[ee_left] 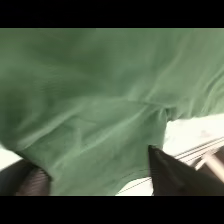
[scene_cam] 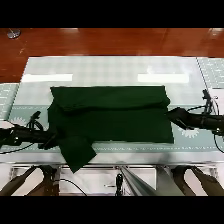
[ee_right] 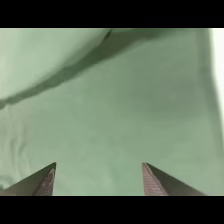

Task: Fold the shirts.

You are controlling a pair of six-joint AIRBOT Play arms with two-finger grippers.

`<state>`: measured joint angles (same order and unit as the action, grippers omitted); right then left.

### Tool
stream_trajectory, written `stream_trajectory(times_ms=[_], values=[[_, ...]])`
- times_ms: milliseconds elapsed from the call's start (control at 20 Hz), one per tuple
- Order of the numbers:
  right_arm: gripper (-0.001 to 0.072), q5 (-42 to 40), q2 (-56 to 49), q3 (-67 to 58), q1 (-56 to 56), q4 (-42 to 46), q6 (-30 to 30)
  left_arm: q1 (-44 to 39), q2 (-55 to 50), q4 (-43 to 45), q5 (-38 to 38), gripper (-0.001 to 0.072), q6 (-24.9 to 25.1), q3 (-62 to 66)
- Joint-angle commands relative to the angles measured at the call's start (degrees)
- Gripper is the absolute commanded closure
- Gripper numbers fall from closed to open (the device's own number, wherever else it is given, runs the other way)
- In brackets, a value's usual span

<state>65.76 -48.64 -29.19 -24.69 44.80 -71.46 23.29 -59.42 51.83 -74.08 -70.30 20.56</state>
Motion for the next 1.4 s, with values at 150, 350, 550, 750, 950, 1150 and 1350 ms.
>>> stream_trajectory(times_ms=[150, 350, 550, 750, 950, 1150, 1350], values=[[0.0094, 10.1, 0.0, -2.6, -10.8, 28.6, -12.5, -8.3, -0.4, -0.7, 0.1, 0.0691, 0.2, -0.2], [0.0093, 14.8, -0.7, 1.6, -6.9, 28.9, -13.1, -8.3, -0.4, -0.7, 0.2, 0.0692, 0.2, -0.1], [0.0094, 13.7, -4.6, 2.9, -1.1, 27.1, -11.8, -8.3, -0.4, -0.7, 0.2, 0.0691, 0.2, -0.1], [0.0094, 8.2, -7.7, 2.9, 3.5, 25.5, -11.6, -8.3, -0.4, -0.7, 0.2, 0.0691, 0.0, -0.1], [0.0094, 3.9, -11.7, 2.8, 3.5, 17.2, -7.1, -8.3, -0.4, -0.8, 0.2, 0.0691, 0.0, -0.1], [0.0101, 0.0, -15.4, 2.8, 3.8, 10.7, -4.7, -8.3, -0.4, -0.9, 0.6, 0.0691, 0.0, 0.1], [0.0681, 1.2, -16.0, 0.9, 3.8, 6.7, 2.4, -8.3, -0.2, -0.9, 0.4, 0.0691, 0.0, 2.3]])
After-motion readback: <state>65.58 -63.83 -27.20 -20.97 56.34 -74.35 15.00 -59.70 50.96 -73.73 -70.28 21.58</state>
